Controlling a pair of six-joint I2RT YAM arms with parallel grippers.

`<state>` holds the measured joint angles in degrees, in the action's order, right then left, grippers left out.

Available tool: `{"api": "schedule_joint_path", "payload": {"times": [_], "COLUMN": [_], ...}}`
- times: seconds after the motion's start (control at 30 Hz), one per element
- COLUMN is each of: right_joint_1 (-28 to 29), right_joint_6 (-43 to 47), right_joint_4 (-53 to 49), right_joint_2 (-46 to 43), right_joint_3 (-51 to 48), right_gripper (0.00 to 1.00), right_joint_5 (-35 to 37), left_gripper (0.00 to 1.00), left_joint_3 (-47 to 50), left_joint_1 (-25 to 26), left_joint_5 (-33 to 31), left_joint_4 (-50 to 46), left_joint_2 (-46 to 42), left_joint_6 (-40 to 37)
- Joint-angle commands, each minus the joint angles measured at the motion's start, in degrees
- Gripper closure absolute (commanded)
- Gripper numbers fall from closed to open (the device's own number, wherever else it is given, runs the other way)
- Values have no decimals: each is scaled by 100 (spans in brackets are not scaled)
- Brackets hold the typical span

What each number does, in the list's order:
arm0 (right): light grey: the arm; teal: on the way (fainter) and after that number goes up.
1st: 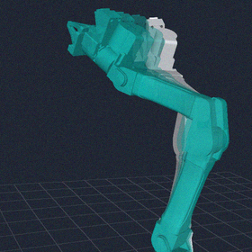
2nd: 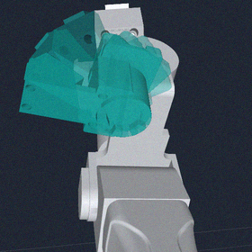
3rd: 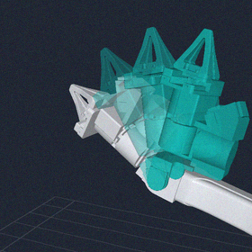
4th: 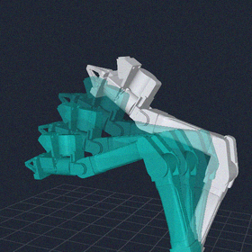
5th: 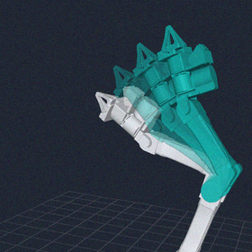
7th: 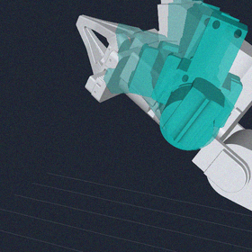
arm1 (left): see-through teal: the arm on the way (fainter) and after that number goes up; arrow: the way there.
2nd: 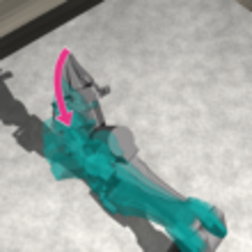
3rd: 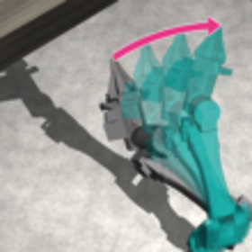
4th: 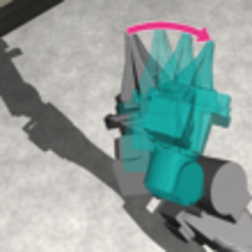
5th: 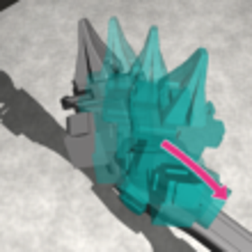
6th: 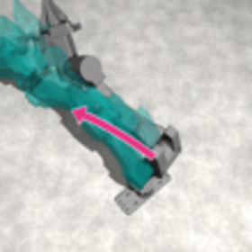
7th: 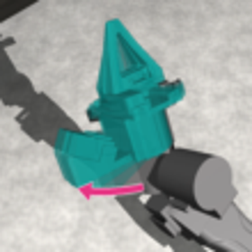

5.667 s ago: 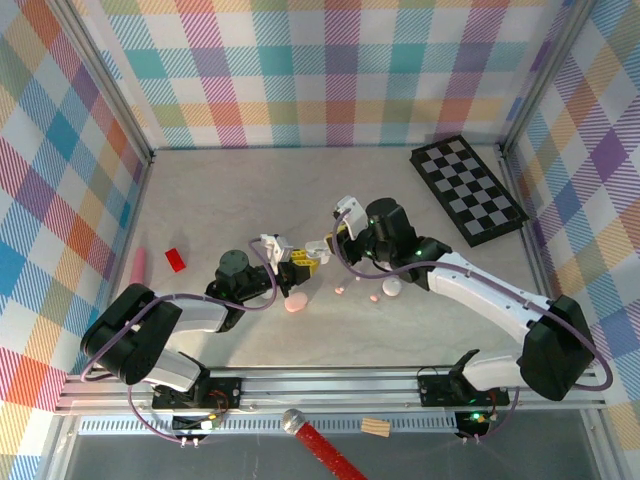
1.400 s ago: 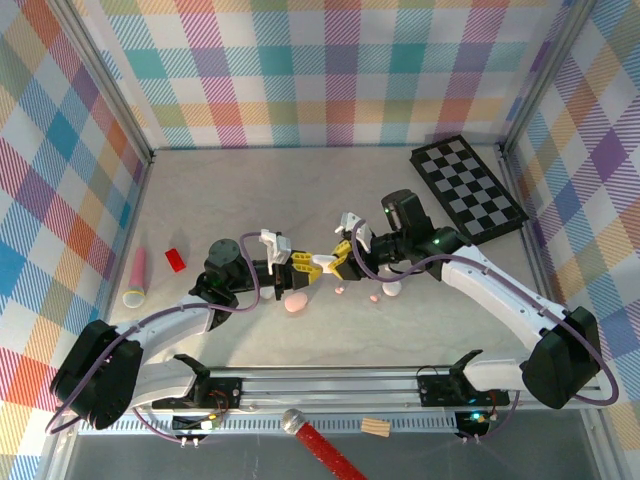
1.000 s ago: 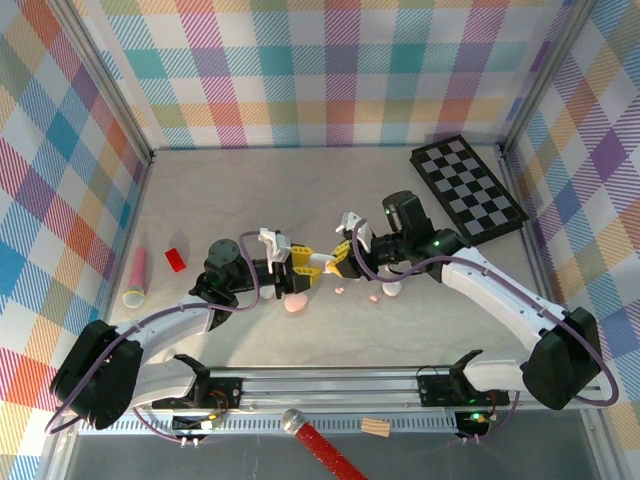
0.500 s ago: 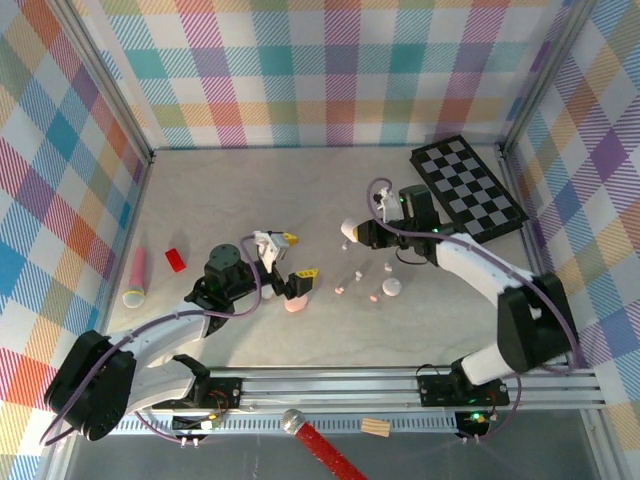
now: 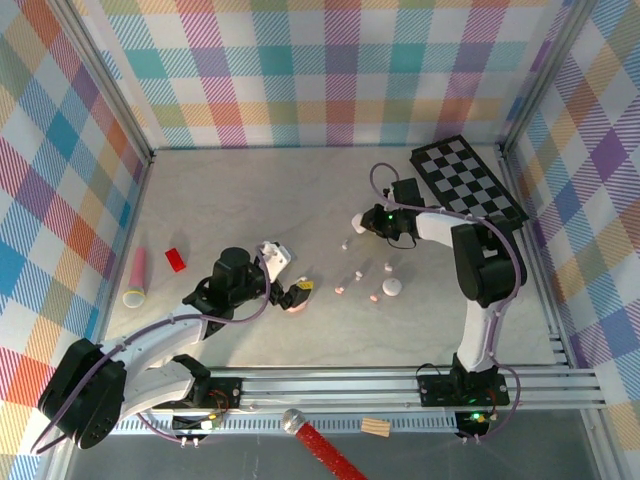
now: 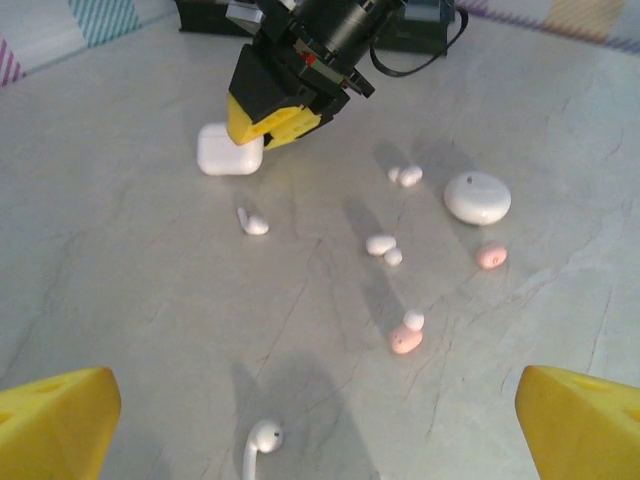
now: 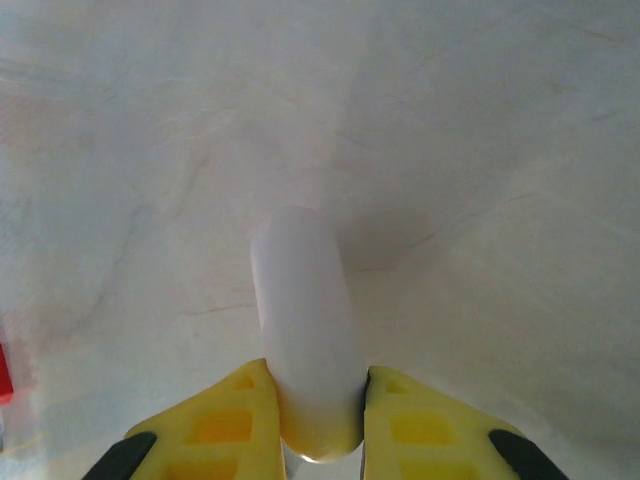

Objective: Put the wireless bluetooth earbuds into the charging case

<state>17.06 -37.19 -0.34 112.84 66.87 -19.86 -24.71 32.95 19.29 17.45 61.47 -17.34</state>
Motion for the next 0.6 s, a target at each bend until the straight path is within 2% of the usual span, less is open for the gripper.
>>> {"api": "schedule_joint_path", "payload": {"times": [0.0,0.07,0.17,0.3,0.4,0.57], "right_joint_1": [-50,-78,-132,-194,-206,-198], "right_joint_6": [-380,-410,-349,-41,182,286], "right_joint_4": [172,167,145,80,18,123], "right_joint_2": [185,179,-53,-616,-1000,-1505], "right_joint_3": [132,93,-69,-365,-590,-1068], "right_gripper": [81,73,55,32,25,22], "right_joint_5": [-104,-93,-67,43,0,-392], "left_gripper": [0,1,2,2,2,3], "left_joint_3": [-395,-588,-1015,-1704,-2219,-2932], "left_joint_1": [61,71,92,106,148,383], "left_joint_5": [-127,-132,-125,-187,-397,-982], "left_joint_4": [-594,-898,-1638,-3098,-4170,-5365], "left_joint_2": [-30,-17,3,124,393,1039], "left_joint_6": [-314,-301,-418,-792,-1022,-1355]}}
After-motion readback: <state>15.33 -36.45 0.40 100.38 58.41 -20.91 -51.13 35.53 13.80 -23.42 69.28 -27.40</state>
